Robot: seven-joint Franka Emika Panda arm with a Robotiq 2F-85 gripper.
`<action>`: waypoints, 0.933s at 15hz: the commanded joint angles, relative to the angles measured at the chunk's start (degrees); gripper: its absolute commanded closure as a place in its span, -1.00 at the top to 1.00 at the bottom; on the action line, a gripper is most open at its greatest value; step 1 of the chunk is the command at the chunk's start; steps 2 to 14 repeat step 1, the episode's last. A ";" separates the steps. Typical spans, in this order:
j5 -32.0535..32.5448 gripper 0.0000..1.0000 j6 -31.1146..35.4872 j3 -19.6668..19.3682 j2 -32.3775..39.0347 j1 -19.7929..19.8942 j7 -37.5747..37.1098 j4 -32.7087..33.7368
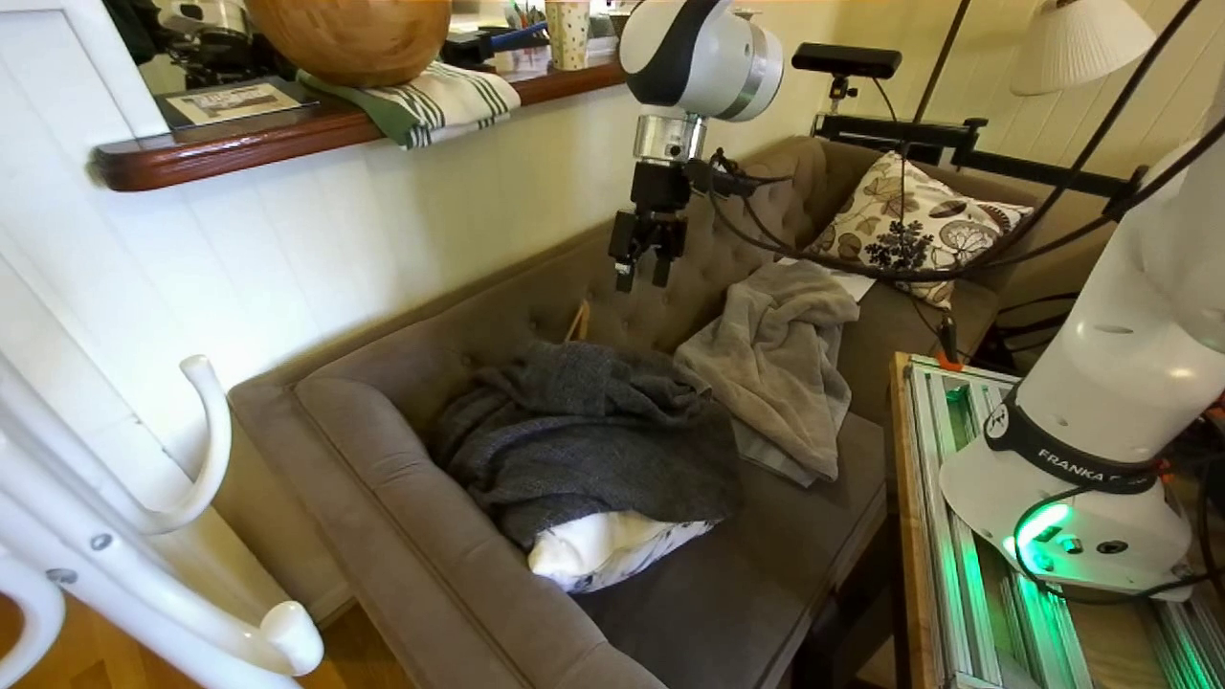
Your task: Move the grey cloth to the left.
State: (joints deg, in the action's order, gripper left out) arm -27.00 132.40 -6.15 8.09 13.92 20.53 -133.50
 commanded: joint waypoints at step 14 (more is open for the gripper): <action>0.18 1.00 0.05 -0.58 -0.41 -0.54 -0.48 -0.33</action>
